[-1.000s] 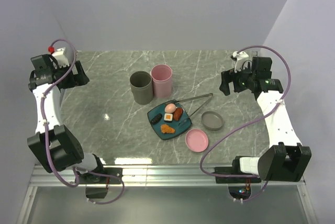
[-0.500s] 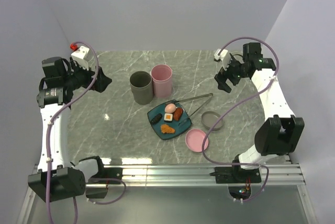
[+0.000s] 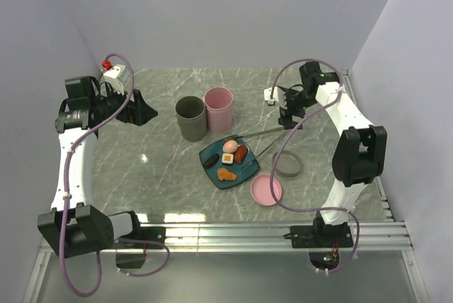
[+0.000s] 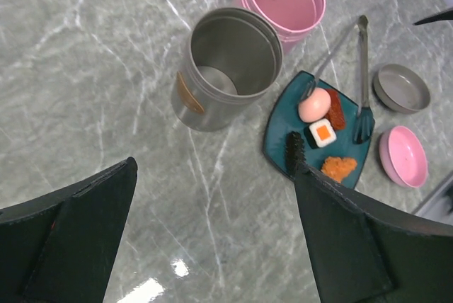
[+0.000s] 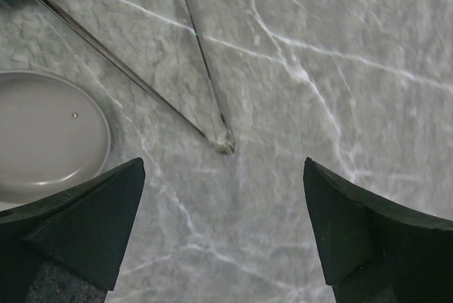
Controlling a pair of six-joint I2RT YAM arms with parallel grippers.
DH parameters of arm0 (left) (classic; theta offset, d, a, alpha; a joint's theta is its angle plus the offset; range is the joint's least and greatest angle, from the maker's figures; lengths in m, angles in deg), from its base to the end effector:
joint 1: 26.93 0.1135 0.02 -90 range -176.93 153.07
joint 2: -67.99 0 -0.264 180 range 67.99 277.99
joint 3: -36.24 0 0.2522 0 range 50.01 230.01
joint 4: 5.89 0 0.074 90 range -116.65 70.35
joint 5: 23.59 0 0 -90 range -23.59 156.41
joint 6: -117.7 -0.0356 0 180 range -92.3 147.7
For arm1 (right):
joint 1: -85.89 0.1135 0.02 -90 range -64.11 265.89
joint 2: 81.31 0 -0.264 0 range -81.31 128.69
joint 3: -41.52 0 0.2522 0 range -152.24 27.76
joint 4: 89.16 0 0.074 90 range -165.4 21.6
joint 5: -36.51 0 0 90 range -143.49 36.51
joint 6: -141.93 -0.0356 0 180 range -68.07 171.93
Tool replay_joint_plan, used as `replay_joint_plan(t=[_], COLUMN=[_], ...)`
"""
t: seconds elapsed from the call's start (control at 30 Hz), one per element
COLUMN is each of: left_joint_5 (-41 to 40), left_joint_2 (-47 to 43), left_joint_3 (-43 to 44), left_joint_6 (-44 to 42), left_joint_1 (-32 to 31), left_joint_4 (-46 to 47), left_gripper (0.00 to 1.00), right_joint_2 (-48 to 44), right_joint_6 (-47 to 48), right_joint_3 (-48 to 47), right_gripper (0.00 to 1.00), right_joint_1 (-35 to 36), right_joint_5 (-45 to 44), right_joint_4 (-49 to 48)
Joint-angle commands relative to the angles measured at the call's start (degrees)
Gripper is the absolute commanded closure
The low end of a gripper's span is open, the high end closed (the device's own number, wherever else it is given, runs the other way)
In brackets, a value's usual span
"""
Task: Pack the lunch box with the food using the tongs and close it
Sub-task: Pick up the clamp at the center of the board.
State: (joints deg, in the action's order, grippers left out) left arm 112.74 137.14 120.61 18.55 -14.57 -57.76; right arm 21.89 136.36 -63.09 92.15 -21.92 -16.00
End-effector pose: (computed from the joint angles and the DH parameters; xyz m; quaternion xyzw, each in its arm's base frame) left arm 0.2482 0.0280 0.3676 0.1535 0.8261 -0.2683 0.4711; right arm 0.3609 0.0583 0.2776 -0.7062 0.6371 0.1123 0.2878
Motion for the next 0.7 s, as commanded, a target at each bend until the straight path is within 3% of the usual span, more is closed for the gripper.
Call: replay_joint_plan(t=[0.0,0.17,0.67], left_joint_5=[3.94,3.16,2.89], left_joint_2=[-0.76,-3.48,-2.35], left_joint_3=[1.99,-2.31,-2.58], left_joint_6=[0.45,0.27,-0.17], left_joint_1=[0.03,-0.76,-2.95], left_joint_4=[-0.13,3.65,3.57], left_gripper=[0.01,0.01,0.03], right_joint_2=[0.86,2.71,12.37], right_joint_6=[5.93,6.45,7.33], right_joint_3=[-1.7,-2.66,-1.26], right_gripper=[0.0,0.04,0.3], right_joint_1=[1.29,4.1,9.56], right_joint_5=[2.08,4.2,1.74], right_joint_4=[0.55,-1.04,-5.33])
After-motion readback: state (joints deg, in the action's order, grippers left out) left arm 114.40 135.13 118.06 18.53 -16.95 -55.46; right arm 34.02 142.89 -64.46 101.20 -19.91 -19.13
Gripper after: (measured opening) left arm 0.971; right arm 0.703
